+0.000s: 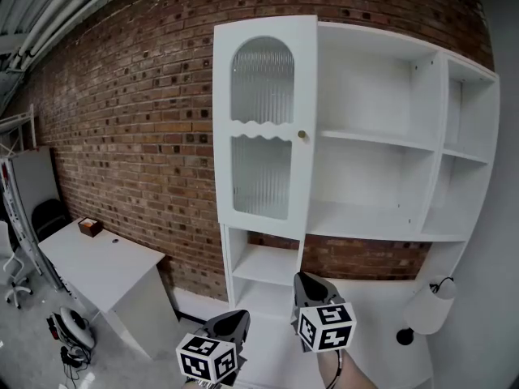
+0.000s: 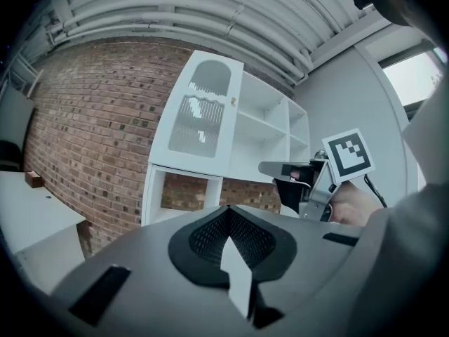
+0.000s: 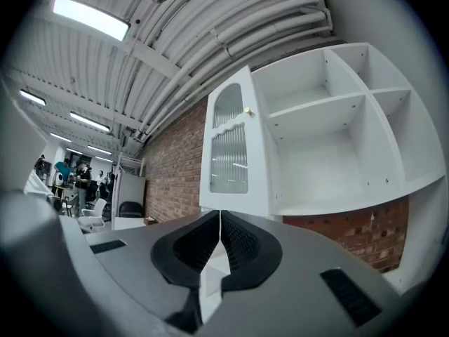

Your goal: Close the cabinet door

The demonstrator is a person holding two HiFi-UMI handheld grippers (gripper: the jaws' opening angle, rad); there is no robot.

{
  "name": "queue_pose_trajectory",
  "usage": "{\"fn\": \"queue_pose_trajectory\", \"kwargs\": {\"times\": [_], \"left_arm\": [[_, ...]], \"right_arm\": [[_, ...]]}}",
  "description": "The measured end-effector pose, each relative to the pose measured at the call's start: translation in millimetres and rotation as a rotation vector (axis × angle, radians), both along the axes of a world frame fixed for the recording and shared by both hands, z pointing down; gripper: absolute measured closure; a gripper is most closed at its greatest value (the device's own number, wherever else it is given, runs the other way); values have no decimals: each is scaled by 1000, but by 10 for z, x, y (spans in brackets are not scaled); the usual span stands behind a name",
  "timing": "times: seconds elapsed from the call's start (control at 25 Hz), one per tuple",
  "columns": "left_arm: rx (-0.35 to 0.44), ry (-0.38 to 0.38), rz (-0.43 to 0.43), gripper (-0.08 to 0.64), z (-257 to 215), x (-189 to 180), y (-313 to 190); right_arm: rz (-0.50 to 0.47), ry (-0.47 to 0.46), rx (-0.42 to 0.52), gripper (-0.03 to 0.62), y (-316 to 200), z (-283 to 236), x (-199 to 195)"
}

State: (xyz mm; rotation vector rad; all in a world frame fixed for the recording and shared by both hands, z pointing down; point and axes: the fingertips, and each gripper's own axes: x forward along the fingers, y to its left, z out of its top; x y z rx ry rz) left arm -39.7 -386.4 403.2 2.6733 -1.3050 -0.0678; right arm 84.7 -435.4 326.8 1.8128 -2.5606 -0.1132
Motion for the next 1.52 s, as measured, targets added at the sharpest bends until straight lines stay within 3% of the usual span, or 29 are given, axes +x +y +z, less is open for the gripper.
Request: {"fn": "queue_pose_trajectory", "kwargs": {"times": [0.96,1.52], "left_arm": [[-37,17,10,554,320,-630,1067],[-32,19,3,554,320,-698,1184]], "right_arm": [[11,-21,-88,565,1484,708,-638],[20,-22,-98,566,1681,795,-621]]}}
